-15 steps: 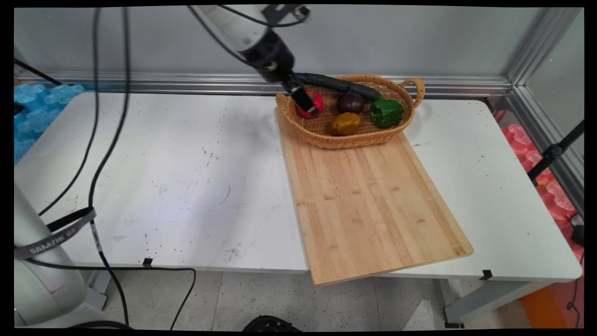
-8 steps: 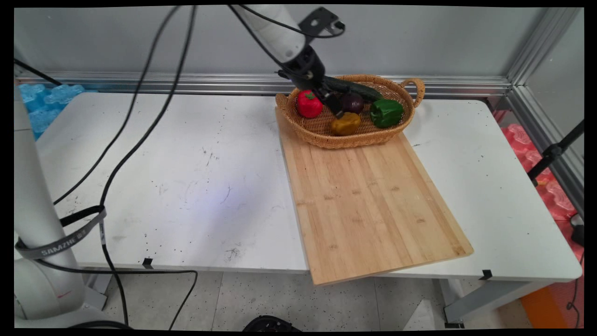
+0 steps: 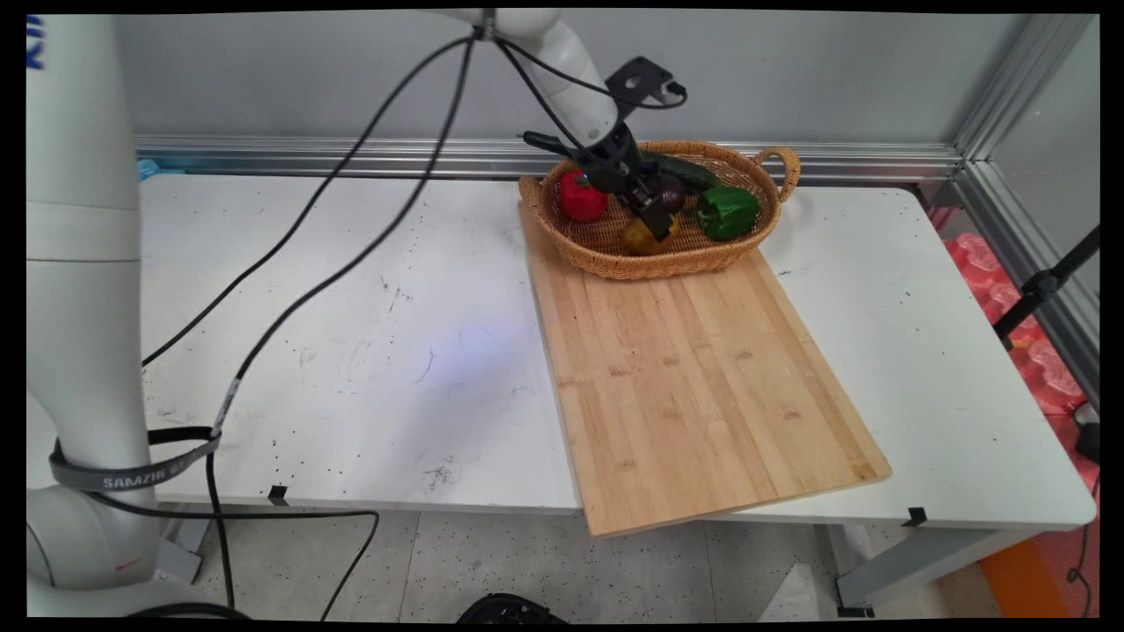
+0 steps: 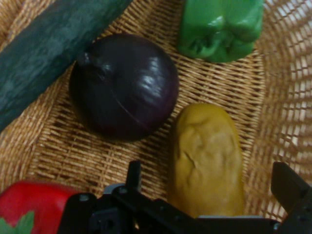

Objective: Pick up the potato from the vegetable basket, then place the picked object on the cutting board

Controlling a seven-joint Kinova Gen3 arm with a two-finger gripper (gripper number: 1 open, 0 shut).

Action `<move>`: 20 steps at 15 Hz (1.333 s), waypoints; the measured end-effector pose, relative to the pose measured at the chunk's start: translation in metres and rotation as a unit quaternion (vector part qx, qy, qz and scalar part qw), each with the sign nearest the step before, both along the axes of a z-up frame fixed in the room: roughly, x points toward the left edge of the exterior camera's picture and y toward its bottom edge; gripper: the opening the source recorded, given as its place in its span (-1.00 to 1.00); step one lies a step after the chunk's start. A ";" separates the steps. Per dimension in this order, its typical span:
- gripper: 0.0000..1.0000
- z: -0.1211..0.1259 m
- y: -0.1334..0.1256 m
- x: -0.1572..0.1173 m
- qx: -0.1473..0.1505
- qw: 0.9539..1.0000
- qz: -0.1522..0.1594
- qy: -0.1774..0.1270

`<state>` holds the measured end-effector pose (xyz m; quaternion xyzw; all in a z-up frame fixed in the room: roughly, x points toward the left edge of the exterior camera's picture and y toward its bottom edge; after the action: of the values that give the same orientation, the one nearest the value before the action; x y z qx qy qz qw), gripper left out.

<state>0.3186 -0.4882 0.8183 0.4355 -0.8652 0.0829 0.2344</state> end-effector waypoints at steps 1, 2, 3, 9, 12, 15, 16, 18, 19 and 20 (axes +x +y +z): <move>1.00 -0.007 -0.005 -0.003 0.003 1.000 0.002 -0.002; 1.00 -0.013 -0.009 -0.005 0.007 1.000 0.003 -0.003; 1.00 -0.017 -0.012 -0.007 0.009 1.000 0.003 -0.005; -1.00 -0.026 -0.022 -0.012 0.010 1.000 -0.015 -0.011; -1.00 -0.013 -0.017 -0.005 0.006 1.000 -0.019 -0.012; -1.00 0.007 -0.006 0.001 0.000 1.000 -0.027 -0.012; -1.00 0.018 0.000 0.003 -0.003 0.999 -0.033 -0.013; -1.00 0.041 0.013 0.006 -0.014 0.999 -0.048 -0.014; -1.00 0.052 0.019 0.006 -0.020 0.998 -0.056 -0.015; -1.00 0.064 0.026 0.007 -0.026 0.997 -0.065 -0.016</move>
<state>0.3260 -0.4618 0.8819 0.3707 -0.8927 0.0971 0.2372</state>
